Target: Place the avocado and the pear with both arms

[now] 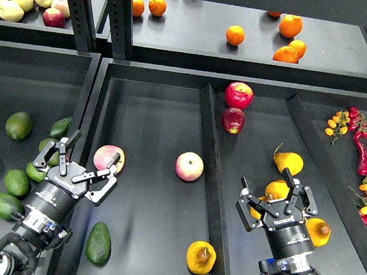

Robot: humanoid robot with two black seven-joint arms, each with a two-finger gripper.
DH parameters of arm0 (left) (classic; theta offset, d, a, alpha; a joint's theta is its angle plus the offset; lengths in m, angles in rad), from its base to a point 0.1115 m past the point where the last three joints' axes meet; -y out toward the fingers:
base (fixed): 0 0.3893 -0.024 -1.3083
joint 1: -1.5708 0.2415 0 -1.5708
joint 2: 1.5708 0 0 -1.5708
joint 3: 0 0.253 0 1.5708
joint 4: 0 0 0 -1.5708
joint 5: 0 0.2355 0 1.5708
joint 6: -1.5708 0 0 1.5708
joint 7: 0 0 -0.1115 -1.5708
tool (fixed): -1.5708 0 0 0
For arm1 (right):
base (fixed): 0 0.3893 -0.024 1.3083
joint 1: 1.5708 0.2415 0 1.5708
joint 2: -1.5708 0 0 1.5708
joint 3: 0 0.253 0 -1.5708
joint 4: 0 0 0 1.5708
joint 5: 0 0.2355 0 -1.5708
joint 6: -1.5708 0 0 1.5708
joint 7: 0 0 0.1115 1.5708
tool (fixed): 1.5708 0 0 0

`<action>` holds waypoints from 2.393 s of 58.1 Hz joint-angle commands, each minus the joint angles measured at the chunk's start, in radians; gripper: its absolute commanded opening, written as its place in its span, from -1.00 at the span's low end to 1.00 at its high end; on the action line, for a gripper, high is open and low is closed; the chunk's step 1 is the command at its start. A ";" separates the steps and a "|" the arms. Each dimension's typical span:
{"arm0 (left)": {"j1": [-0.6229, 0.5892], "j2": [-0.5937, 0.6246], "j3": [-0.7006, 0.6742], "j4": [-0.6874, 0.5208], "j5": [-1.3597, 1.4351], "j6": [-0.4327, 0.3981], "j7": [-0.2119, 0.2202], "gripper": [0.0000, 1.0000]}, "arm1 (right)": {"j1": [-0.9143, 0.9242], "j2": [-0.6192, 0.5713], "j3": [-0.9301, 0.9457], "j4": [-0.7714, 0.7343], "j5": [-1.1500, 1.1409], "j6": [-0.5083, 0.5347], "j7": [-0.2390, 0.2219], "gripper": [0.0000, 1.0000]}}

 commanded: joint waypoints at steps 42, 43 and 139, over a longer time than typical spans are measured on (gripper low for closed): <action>0.006 0.000 0.002 0.035 0.001 0.000 -0.002 0.99 | -0.005 0.000 -0.002 0.000 0.000 0.000 0.000 0.99; 0.006 0.000 0.002 0.035 0.001 0.000 -0.002 0.99 | -0.005 0.000 -0.002 0.000 0.000 0.000 0.000 0.99; -0.003 0.000 0.017 0.042 -0.005 0.000 0.019 0.99 | -0.005 0.000 0.000 0.001 0.002 -0.002 -0.001 0.99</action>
